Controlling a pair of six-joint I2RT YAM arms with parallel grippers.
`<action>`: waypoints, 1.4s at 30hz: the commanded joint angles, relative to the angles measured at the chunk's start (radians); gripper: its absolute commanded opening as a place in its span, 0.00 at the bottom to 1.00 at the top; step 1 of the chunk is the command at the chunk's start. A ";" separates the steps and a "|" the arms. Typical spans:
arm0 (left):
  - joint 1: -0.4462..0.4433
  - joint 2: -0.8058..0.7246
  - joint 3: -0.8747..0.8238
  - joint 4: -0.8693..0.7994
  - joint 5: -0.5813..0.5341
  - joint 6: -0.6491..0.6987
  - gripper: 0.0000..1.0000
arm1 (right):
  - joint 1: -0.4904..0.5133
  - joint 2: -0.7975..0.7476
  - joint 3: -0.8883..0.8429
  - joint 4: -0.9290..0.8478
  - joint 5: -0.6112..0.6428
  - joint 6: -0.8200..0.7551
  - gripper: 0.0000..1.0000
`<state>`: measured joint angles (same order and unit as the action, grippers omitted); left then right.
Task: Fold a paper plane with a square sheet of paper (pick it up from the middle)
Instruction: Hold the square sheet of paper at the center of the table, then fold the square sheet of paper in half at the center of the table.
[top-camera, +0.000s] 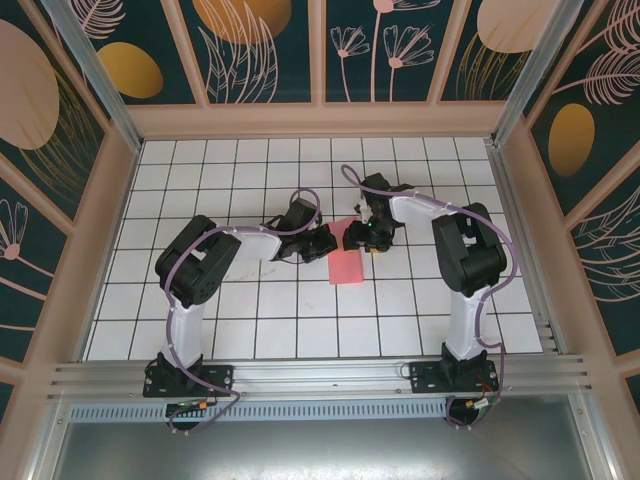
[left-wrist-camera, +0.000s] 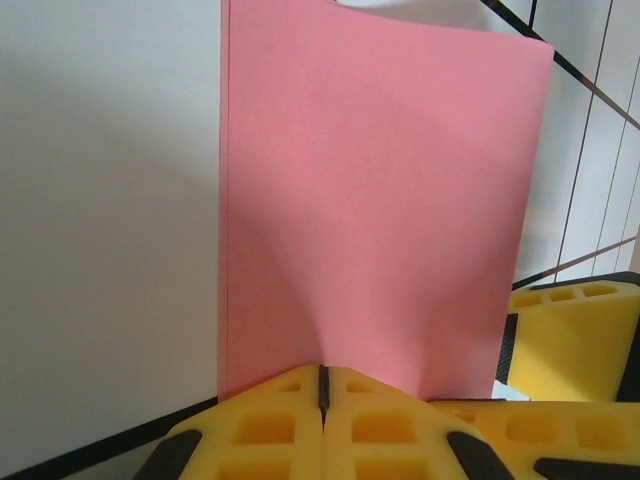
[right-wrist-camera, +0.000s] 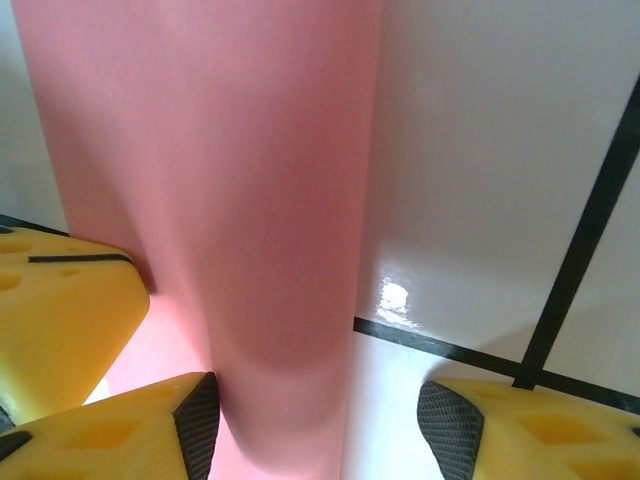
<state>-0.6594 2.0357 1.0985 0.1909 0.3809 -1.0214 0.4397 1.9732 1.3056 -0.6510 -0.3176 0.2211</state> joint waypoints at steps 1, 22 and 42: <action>-0.004 0.035 -0.031 -0.053 -0.023 0.024 0.00 | -0.034 0.021 -0.047 0.109 0.122 0.029 0.66; -0.005 0.040 -0.025 -0.062 -0.034 0.038 0.00 | -0.138 -0.265 -0.394 0.700 -0.506 0.327 0.00; -0.004 0.041 -0.032 -0.051 -0.018 0.042 0.00 | -0.119 -0.159 -0.397 0.696 -0.531 0.287 0.00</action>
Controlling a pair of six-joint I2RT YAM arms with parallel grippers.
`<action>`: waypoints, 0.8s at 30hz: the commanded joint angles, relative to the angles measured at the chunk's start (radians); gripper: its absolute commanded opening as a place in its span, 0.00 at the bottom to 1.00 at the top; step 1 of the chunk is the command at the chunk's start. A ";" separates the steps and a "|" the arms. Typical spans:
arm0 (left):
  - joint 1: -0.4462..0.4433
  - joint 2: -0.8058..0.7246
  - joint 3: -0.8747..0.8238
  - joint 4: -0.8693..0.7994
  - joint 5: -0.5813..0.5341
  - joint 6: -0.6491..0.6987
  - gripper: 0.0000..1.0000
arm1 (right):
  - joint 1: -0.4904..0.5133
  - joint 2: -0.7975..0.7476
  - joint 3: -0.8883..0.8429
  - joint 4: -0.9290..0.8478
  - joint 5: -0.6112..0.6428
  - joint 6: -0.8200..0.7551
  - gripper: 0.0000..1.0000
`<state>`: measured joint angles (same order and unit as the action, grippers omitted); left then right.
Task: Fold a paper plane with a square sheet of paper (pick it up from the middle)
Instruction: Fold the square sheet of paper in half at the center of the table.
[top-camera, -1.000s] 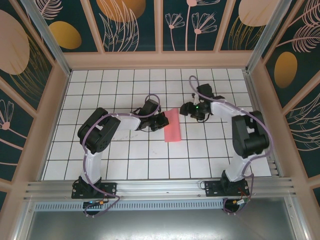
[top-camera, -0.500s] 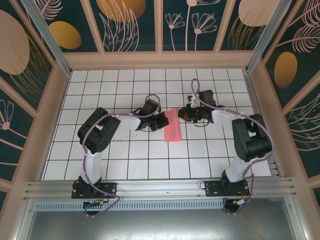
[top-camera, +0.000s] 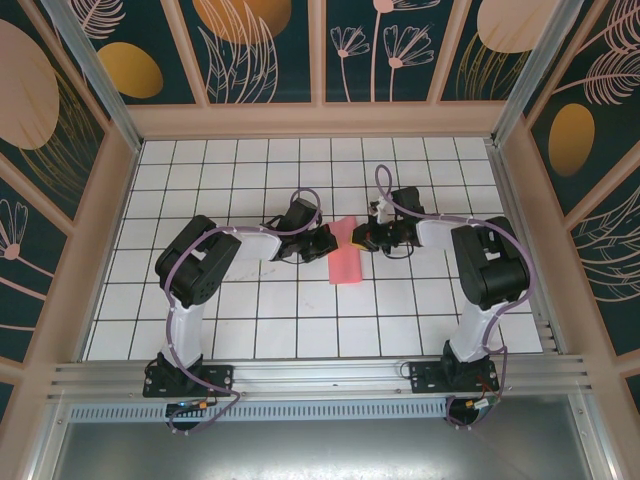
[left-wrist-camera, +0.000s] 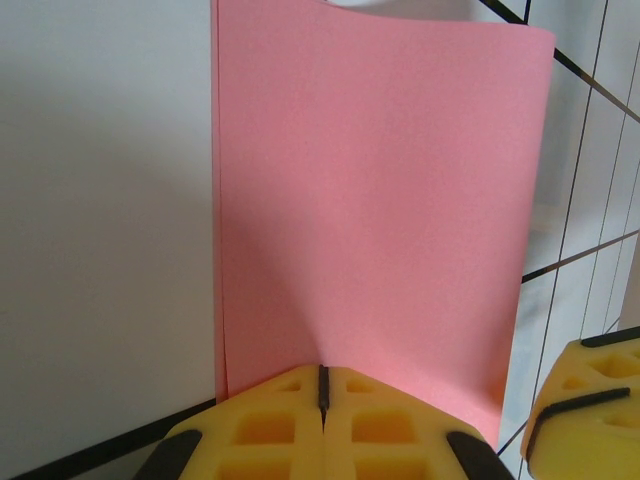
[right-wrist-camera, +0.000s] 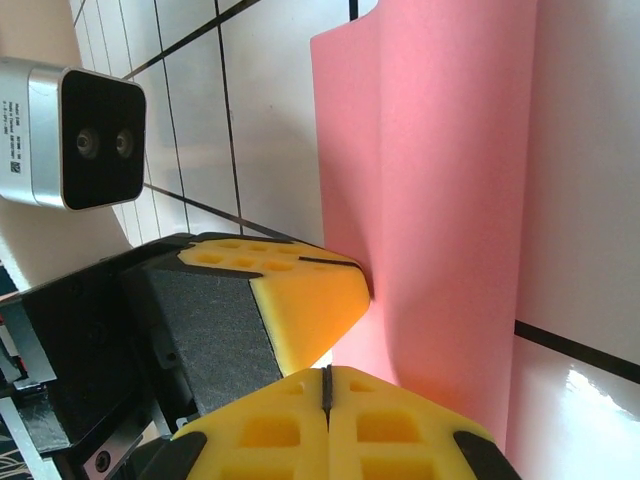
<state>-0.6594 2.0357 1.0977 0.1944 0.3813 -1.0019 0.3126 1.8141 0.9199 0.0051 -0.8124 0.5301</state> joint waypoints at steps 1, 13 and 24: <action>-0.005 0.040 -0.032 -0.055 -0.019 0.022 0.00 | 0.008 0.000 -0.011 0.041 -0.037 -0.022 0.00; -0.004 0.040 -0.027 -0.059 -0.020 0.026 0.00 | 0.017 0.045 -0.002 0.013 -0.034 -0.055 0.00; -0.004 0.043 -0.027 -0.061 -0.019 0.028 0.00 | -0.030 0.068 -0.073 0.049 -0.044 -0.089 0.00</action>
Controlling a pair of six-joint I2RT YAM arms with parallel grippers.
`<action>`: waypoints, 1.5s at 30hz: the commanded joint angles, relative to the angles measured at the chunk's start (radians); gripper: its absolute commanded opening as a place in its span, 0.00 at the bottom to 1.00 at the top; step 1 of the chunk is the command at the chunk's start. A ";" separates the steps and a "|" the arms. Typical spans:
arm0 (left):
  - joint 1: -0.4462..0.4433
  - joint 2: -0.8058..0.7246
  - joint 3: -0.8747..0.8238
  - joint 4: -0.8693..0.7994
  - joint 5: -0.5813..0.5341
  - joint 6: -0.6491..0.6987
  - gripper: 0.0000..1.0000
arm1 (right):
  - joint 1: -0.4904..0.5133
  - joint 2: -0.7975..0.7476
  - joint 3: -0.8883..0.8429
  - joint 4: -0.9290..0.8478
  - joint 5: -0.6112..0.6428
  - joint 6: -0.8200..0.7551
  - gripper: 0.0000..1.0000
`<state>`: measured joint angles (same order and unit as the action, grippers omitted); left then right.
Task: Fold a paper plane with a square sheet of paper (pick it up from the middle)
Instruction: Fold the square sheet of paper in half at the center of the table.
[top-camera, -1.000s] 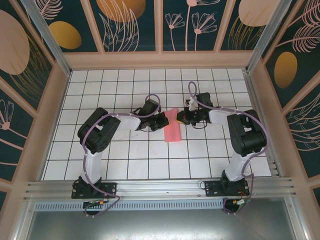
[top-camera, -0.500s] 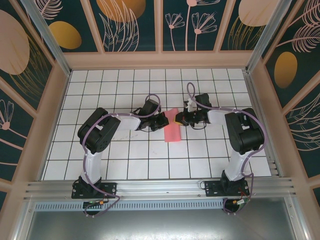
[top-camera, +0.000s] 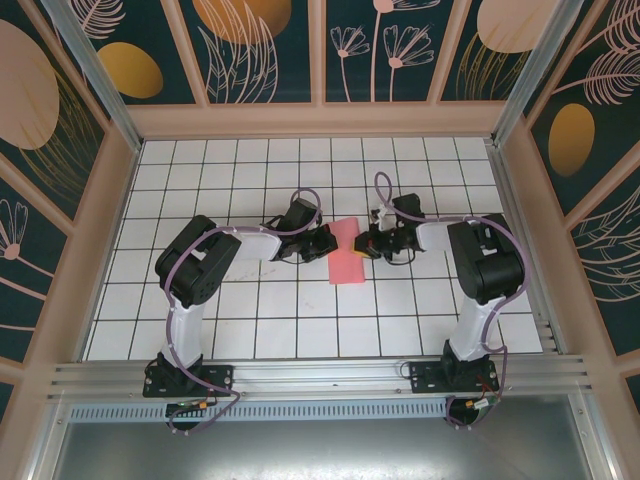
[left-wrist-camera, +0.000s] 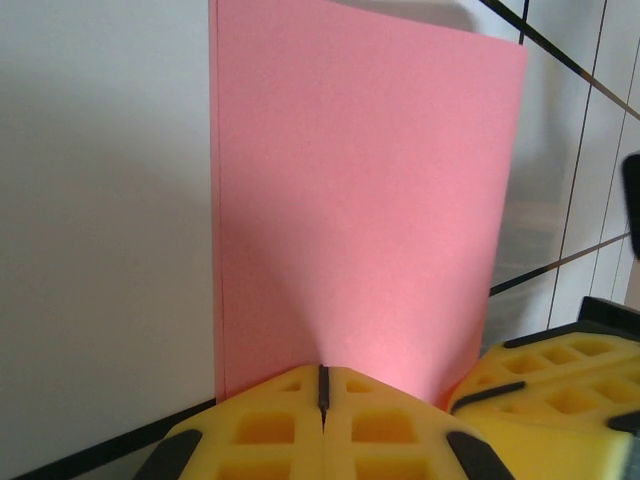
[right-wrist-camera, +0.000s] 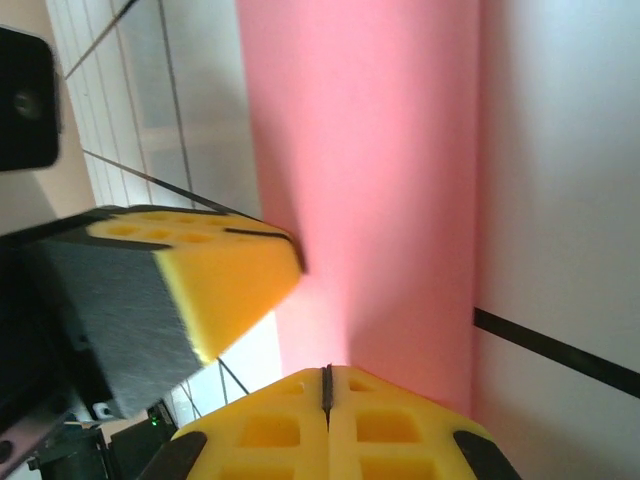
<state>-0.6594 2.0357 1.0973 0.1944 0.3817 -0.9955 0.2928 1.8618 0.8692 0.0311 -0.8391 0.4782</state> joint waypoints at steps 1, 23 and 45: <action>-0.004 0.043 -0.027 -0.061 -0.020 0.023 0.00 | -0.012 0.023 -0.027 0.026 -0.017 -0.040 0.00; -0.004 0.042 -0.033 -0.064 -0.023 0.026 0.00 | -0.033 -0.086 -0.082 0.056 -0.073 -0.124 0.00; -0.004 0.049 -0.033 -0.063 -0.021 0.030 0.00 | -0.015 -0.083 -0.120 -0.041 0.022 -0.175 0.00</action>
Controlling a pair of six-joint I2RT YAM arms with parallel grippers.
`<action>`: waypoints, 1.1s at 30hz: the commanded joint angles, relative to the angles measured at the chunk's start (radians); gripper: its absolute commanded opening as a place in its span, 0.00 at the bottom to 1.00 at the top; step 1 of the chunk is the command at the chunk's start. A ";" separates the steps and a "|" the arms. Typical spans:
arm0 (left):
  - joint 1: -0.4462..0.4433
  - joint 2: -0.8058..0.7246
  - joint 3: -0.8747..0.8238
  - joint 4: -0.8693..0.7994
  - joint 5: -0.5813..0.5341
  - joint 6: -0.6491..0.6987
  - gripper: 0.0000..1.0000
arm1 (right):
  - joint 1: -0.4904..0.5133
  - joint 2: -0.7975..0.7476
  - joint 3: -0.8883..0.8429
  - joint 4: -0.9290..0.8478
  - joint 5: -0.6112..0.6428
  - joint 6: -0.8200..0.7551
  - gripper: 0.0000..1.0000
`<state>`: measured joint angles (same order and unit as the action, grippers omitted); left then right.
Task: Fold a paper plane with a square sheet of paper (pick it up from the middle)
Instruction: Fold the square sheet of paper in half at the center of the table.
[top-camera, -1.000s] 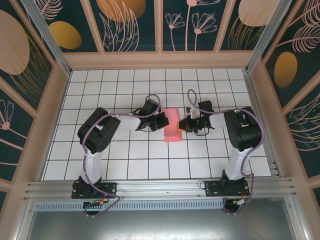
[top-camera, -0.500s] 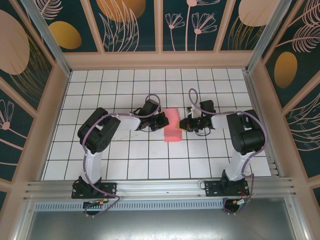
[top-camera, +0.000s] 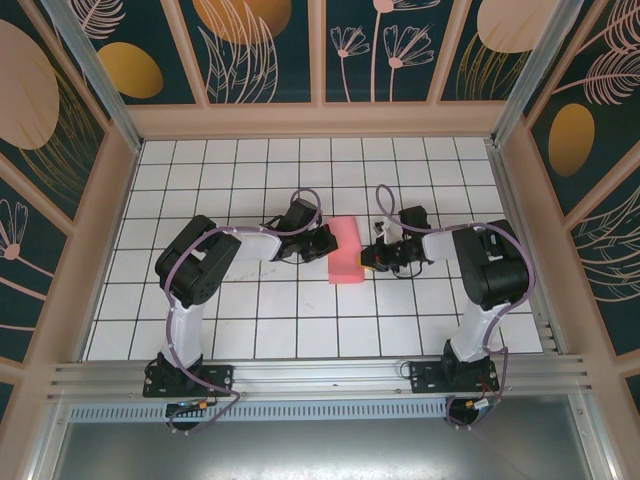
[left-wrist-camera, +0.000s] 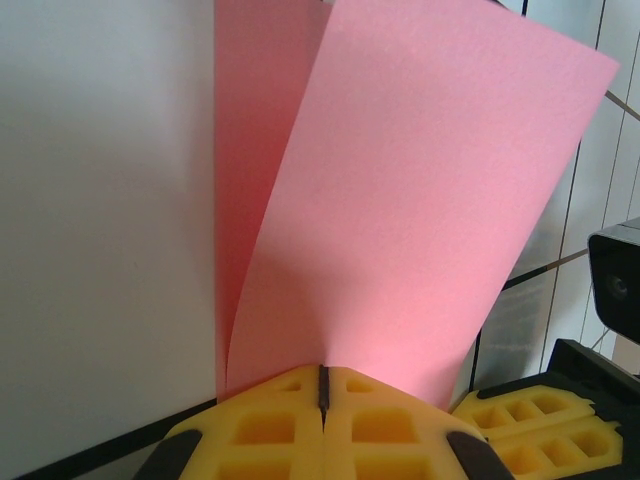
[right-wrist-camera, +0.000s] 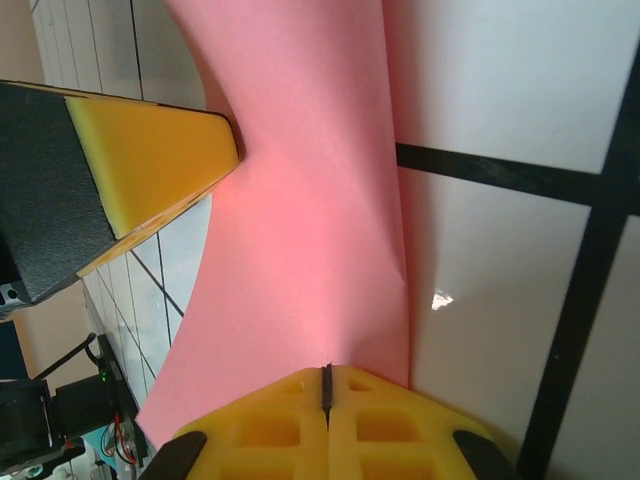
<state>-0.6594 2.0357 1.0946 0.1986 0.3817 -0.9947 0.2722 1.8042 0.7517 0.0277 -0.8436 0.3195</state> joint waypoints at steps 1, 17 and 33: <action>-0.003 0.049 -0.033 -0.068 -0.021 0.030 0.00 | 0.006 -0.045 -0.004 -0.028 0.007 -0.009 0.00; -0.004 0.048 -0.035 -0.063 -0.020 0.029 0.00 | 0.014 -0.002 -0.081 -0.049 0.041 -0.030 0.00; -0.005 0.047 -0.030 -0.070 -0.018 0.033 0.00 | 0.044 -0.092 -0.087 -0.031 0.000 0.008 0.01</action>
<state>-0.6594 2.0357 1.0908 0.2066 0.3840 -0.9871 0.3115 1.7100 0.6922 0.0006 -0.8417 0.3237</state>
